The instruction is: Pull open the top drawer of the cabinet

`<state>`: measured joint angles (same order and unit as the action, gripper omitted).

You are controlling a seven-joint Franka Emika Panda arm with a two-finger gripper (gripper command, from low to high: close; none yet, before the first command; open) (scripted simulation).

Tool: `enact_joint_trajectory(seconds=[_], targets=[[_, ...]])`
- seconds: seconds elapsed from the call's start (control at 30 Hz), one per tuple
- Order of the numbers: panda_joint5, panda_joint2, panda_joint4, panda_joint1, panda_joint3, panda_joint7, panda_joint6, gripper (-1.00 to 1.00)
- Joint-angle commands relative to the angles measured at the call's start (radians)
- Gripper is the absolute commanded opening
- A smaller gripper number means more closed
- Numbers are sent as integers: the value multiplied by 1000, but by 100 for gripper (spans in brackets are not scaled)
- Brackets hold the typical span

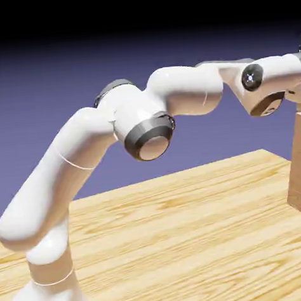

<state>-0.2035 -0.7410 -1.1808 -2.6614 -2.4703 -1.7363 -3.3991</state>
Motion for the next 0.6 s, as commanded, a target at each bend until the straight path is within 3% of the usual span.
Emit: enact_joint_trajectory(seconds=[0.0, 0.3, 0.33, 0.57], targets=[[-3, -16, 36, -21, -21, -3, 15, 0], [-33, -155, 351, -203, -204, -26, 147, 0], [-33, -155, 351, -203, -204, -26, 147, -100], [-256, -97, 261, -169, -125, 233, 104, -100]])
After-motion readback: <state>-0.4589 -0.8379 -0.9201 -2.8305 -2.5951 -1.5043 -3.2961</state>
